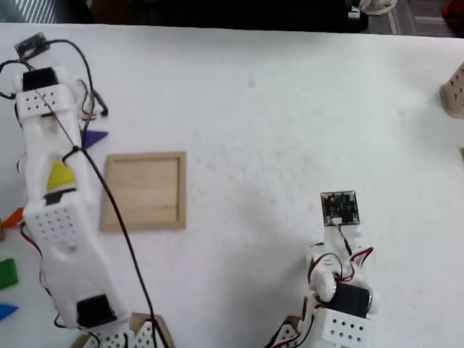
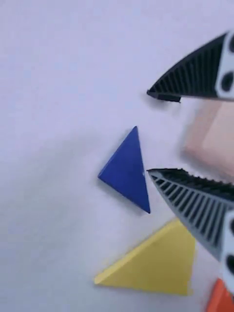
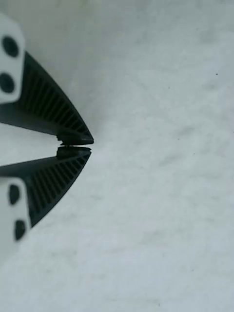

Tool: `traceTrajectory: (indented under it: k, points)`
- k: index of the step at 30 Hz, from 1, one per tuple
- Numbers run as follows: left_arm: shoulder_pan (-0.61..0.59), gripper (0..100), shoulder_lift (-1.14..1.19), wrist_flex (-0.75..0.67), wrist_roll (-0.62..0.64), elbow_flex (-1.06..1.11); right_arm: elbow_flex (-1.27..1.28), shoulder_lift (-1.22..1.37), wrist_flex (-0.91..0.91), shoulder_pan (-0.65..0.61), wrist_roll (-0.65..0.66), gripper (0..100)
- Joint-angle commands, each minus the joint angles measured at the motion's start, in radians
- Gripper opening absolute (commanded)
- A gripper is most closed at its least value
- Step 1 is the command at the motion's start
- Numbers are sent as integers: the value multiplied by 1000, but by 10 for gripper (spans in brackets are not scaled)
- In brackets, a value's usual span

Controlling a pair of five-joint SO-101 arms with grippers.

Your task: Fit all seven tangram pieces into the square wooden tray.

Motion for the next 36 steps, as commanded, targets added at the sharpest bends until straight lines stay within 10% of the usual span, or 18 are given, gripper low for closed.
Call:
traceTrajectory:
  k: [1, 13, 19, 28, 36]
  points:
    - [-44, 201, 159, -3, 46, -293, 6, -12, 5, 7, 6, 17]
    - [-2, 184, 634, 68, 71, -816, 6, -12, 5, 5, 8, 17]
    - [1, 184, 648, 316, 57, -888, 6, -12, 5, 4, 9, 17]
    - [38, 90, 532, 333, -91, -672, 6, -12, 5, 4, 9, 17]
    - [94, 140, 38, 325, -95, -66, 6, -12, 5, 1, 9, 18]
